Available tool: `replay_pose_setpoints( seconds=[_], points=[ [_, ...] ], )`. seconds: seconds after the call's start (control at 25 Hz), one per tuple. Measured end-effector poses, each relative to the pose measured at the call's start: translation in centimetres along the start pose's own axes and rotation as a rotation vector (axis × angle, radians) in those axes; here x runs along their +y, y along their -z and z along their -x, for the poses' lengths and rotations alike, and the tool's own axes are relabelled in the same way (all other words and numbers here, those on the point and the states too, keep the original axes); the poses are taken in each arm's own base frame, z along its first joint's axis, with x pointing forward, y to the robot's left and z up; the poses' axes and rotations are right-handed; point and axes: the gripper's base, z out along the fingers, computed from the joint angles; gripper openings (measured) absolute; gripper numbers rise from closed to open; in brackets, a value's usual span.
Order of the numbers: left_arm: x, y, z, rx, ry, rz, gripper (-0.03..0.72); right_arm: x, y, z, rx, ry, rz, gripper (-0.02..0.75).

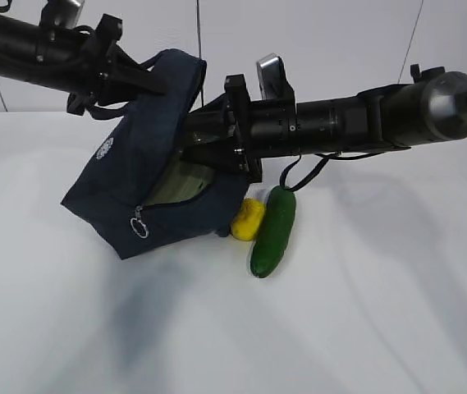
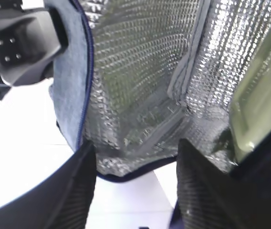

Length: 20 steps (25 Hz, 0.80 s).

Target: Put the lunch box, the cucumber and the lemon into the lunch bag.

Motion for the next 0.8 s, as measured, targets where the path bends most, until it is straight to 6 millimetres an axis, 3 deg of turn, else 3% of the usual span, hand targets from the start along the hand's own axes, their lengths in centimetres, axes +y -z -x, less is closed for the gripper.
replay_pose_setpoints(
  seconds=[0.8],
  points=[
    [3.2,4.5,0.4,0.084,0.040,0.051,-0.007,-0.1,0.1,-0.8,0.127,0.139,-0.072,0.404]
  ],
)
